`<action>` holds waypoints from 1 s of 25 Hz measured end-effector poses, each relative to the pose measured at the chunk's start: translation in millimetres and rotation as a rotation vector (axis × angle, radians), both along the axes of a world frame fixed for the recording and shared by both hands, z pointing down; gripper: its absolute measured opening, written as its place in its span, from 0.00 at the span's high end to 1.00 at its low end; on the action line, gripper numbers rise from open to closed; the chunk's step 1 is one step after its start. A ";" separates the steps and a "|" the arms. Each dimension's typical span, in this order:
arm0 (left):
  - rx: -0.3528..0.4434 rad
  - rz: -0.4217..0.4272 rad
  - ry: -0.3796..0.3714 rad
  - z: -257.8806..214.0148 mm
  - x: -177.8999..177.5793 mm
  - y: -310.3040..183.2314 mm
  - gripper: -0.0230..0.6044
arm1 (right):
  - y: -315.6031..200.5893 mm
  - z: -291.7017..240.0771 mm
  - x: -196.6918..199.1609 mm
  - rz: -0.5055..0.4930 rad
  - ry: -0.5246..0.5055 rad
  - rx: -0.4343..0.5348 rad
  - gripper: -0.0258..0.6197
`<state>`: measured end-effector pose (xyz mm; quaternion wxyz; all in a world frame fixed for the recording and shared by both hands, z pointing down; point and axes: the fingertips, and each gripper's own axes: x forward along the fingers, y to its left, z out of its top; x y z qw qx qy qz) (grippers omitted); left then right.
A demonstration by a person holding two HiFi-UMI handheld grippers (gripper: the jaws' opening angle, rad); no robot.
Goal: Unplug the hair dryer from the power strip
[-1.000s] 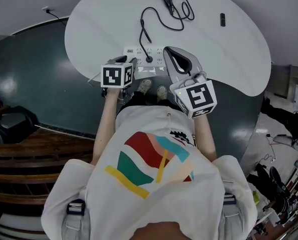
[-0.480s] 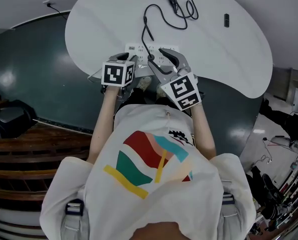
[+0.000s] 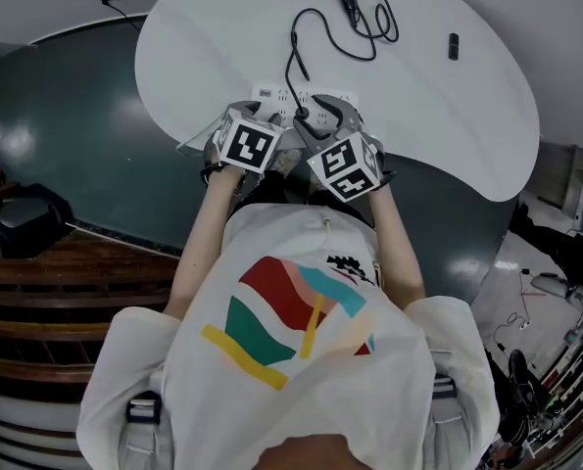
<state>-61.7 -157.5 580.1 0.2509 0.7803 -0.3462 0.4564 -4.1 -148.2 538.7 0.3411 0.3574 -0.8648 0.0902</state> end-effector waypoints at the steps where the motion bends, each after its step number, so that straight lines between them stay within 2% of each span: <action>1: -0.001 -0.004 0.001 0.3 -0.1 -0.2 0.70 | -0.4 2.2 -0.3 -0.004 0.004 -0.002 0.65; 7: 0.010 -0.003 -0.004 -0.7 -0.5 0.3 0.70 | -0.9 6.8 -4.6 -0.031 0.000 0.000 0.65; 14: -0.041 0.019 -0.039 3.8 0.0 2.1 0.70 | -3.5 14.4 -9.8 -0.084 0.003 0.009 0.66; 20: -0.061 0.021 -0.055 4.4 -0.8 1.7 0.70 | -2.5 28.3 -20.7 -0.145 0.021 0.007 0.72; 22: -0.064 0.019 -0.057 4.9 -0.2 1.9 0.70 | -0.4 29.5 -21.8 -0.167 0.037 0.022 0.76; 25: -0.073 0.017 -0.063 4.9 -1.2 1.5 0.70 | -0.6 28.2 -22.8 -0.174 0.028 0.027 0.77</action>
